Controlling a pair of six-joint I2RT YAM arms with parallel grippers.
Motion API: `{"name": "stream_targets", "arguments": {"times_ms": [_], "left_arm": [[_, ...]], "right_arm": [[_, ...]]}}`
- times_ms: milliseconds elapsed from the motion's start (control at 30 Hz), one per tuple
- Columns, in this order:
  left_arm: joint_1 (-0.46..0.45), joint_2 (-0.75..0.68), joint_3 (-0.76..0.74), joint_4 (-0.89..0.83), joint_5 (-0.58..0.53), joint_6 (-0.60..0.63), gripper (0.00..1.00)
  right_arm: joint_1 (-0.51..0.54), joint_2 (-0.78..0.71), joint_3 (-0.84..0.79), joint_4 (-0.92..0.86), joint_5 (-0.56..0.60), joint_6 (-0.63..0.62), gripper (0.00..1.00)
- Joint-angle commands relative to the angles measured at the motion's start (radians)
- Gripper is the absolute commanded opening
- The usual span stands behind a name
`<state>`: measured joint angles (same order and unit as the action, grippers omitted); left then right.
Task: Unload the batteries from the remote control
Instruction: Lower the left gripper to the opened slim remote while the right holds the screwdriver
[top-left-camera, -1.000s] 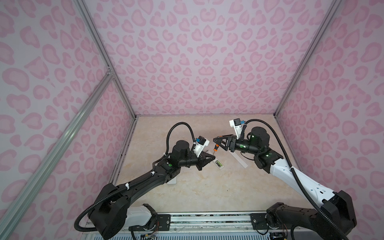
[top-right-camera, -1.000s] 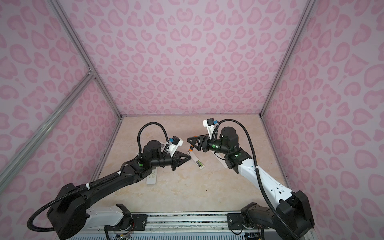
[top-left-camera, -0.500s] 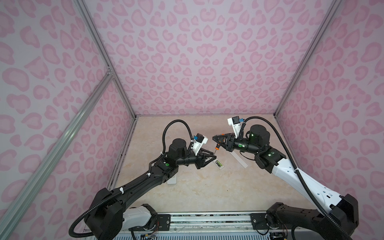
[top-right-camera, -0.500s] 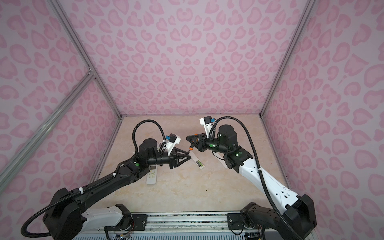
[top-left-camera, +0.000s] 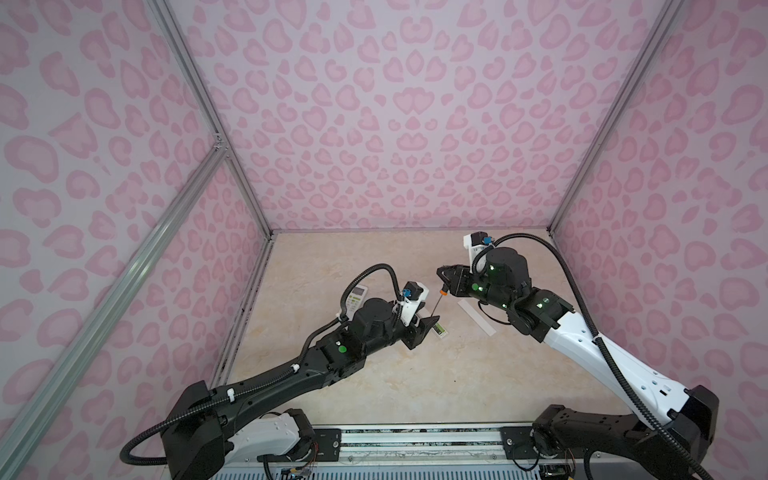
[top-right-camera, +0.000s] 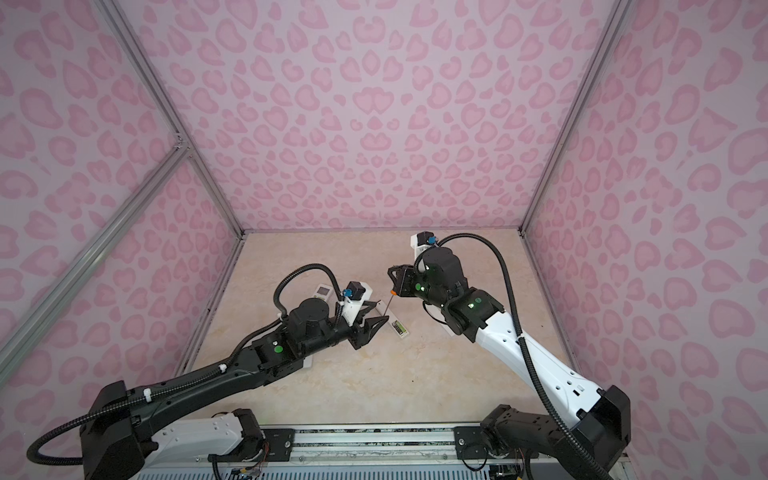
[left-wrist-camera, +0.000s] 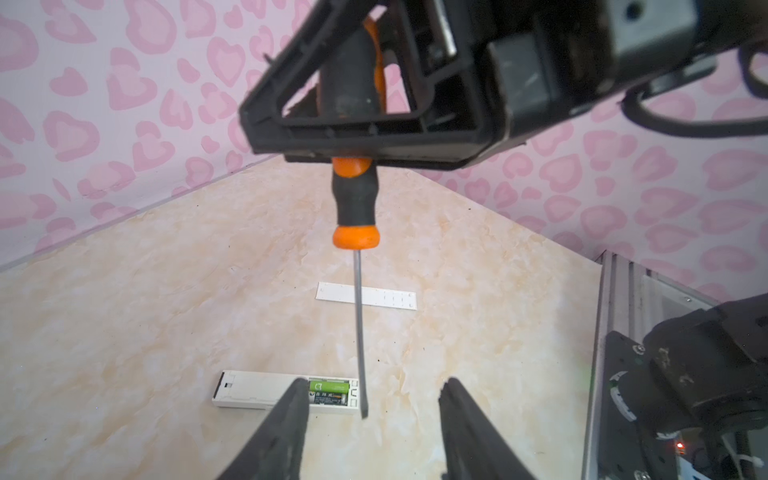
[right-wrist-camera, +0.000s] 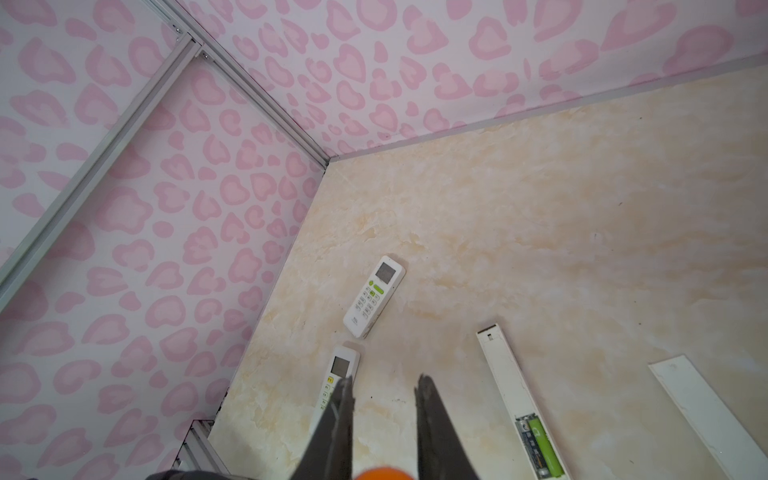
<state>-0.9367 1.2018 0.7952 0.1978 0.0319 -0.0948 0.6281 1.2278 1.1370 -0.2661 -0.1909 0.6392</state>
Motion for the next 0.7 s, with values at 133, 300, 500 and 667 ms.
{"name": "stream_targets", "arguments": {"times_ms": [133, 300, 500, 667], "left_arm": [[-0.016, 0.127, 0.075, -0.001, -0.1, 0.033, 0.52], [-0.016, 0.156, 0.092, -0.033, -0.132, 0.023, 0.12], [0.004, 0.119, 0.065, -0.023, -0.031, 0.041, 0.04], [0.037, 0.116, 0.065, -0.018, 0.11, 0.01, 0.04]], "right_arm": [[0.003, 0.006, -0.017, 0.029, -0.01, 0.048, 0.0], [0.003, 0.0, -0.017, 0.024, -0.013, 0.049, 0.0], [-0.041, -0.048, -0.087, 0.138, -0.134, 0.026, 0.6], [-0.085, -0.075, -0.144, 0.28, -0.304, 0.049, 0.65]]}}
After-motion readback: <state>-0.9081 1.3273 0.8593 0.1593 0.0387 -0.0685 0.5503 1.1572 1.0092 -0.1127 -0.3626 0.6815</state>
